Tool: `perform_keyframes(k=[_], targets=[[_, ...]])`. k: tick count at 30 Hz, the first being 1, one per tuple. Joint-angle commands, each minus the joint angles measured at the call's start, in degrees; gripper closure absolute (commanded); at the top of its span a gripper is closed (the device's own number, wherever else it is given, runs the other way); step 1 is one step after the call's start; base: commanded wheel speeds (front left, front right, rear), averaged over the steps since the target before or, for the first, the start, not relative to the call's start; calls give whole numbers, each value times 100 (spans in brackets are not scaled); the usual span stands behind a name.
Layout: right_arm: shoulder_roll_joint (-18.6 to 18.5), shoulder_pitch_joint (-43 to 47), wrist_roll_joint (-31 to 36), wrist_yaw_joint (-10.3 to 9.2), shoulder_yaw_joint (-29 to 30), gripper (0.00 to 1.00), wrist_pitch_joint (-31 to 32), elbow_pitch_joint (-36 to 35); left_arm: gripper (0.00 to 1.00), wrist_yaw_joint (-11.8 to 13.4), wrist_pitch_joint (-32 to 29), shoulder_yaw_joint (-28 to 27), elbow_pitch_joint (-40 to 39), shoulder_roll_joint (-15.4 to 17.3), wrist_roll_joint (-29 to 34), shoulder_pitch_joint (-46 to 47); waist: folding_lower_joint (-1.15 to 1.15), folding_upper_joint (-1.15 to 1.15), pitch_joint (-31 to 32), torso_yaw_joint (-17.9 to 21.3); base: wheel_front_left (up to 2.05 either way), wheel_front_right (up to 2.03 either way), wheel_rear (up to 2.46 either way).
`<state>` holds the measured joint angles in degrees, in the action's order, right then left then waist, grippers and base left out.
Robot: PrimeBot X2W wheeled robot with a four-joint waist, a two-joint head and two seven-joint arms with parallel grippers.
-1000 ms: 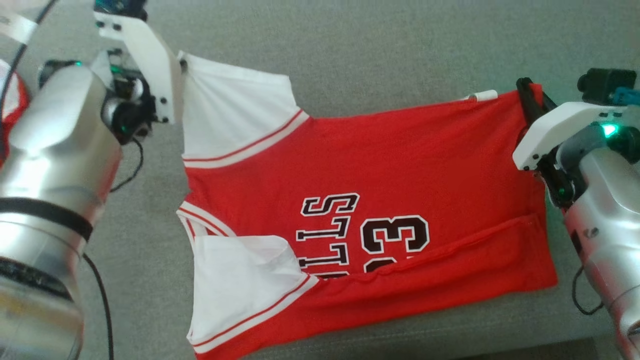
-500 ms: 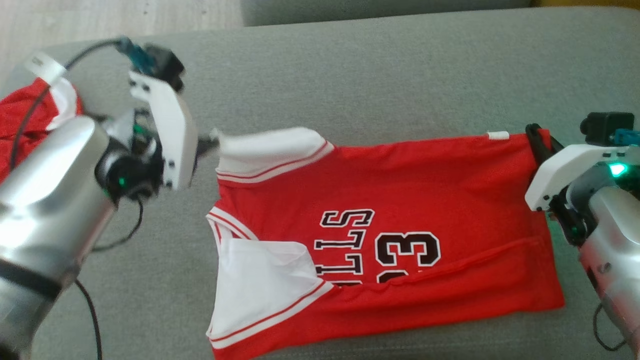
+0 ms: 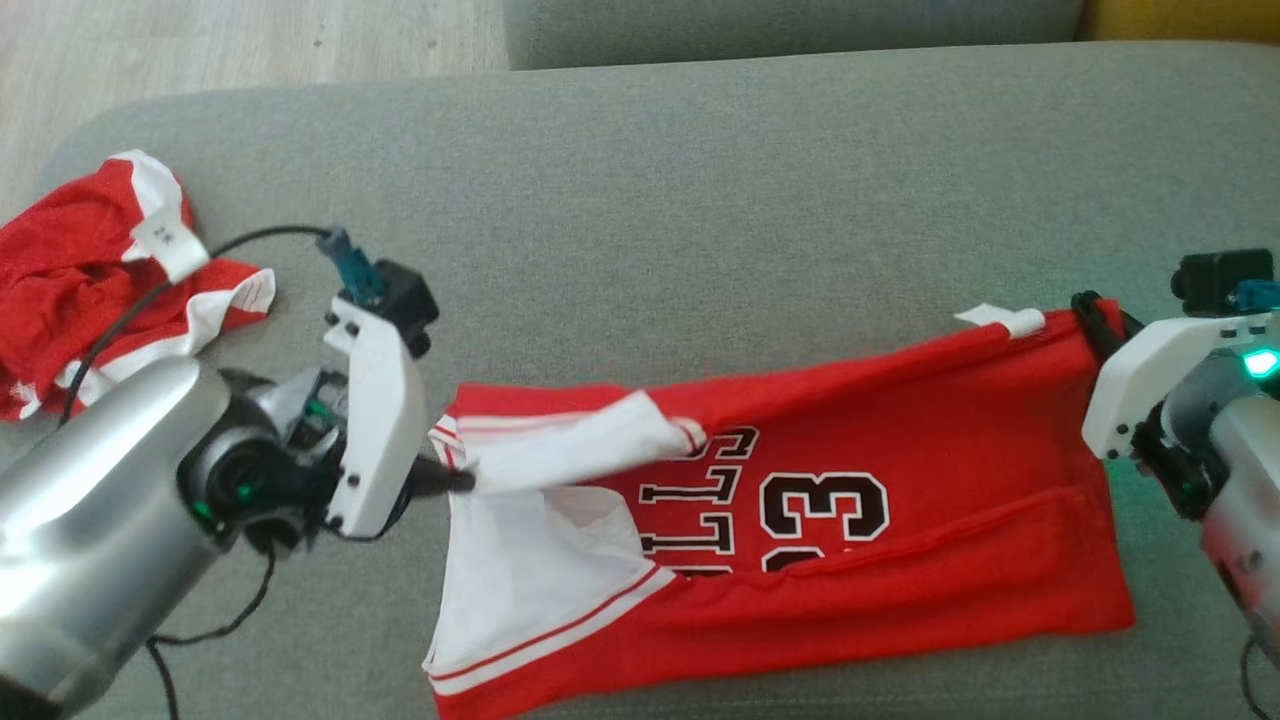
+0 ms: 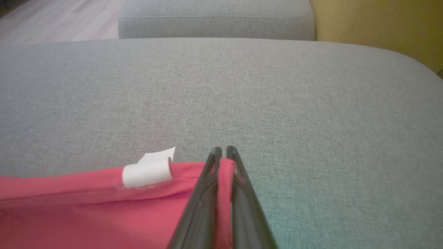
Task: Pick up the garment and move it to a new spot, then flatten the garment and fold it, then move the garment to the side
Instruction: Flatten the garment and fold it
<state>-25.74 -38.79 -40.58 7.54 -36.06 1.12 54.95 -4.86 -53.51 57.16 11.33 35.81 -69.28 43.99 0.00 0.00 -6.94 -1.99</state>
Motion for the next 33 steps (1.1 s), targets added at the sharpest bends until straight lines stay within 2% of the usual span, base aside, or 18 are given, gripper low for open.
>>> perform_keyframes(k=[1, 6, 15, 22, 23, 27, 28, 29, 30, 31, 32, 33], targets=[[-189, -39, -82, -5, -143, 100, 45, -176, 100, 91, -105, -263, -277, 372, -56, 195, 0, 0, 9, 2, 0, 0, 0], [-433, -28, -305, -5, -505, 100, 322, -406, 100, 276, -331, -258, -666, 603, -236, 26, 0, 0, 18, 5, 0, 0, 0], [-996, 127, -1039, -5, -1308, 100, 1356, -1095, 100, 458, -644, -71, -972, 866, -310, -250, 0, 0, 38, 34, 0, 0, 0], [-1235, 218, -1425, -5, -1628, 98, 1912, -1442, 100, 481, -625, 17, -925, 858, -245, -350, 0, 0, 0, 56, 0, 0, 0], [-1255, 231, -1469, -5, -1674, 90, 1975, -1485, 100, 474, -626, 41, -899, 841, -235, -366, 0, 0, -6, 61, 0, 0, 0], [-1317, 280, -1648, -5, -1833, 91, 2196, -1639, 100, 432, -624, 159, -763, 774, -120, -402, 0, 0, -18, 87, 0, 0, 0], [-1334, 283, -1679, -5, -1863, 78, 2243, -1654, 100, 419, -608, 184, -719, 758, -78, -404, 0, 0, -18, 94, 0, 0, 0], [-1345, 282, -1707, -5, -1884, 50, 2275, -1662, 100, 401, -570, 203, -673, 735, -26, -402, 0, 0, -16, 103, 0, 0, 0], [-1348, 279, -1729, -5, -1899, 0, 2295, -1665, 66, 386, -524, 212, -621, 703, 5, -407, 0, 0, -8, 113, 0, 0, 0], [-1346, 275, -1743, -5, -1918, 0, 2309, -1669, 27, 373, -492, 220, -573, 665, 5, -425, 0, 0, 6, 125, 0, 0, 0], [-1343, 270, -1751, -5, -1939, 0, 2317, -1676, 0, 363, -473, 227, -531, 636, 0, -443, 0, 0, 22, 137, 0, 0, 0], [-1349, 264, -1759, -5, -1958, 0, 2325, -1682, 0, 350, -458, 235, -497, 615, 0, -453, 0, 0, 37, 147, 0, 0, 0]])
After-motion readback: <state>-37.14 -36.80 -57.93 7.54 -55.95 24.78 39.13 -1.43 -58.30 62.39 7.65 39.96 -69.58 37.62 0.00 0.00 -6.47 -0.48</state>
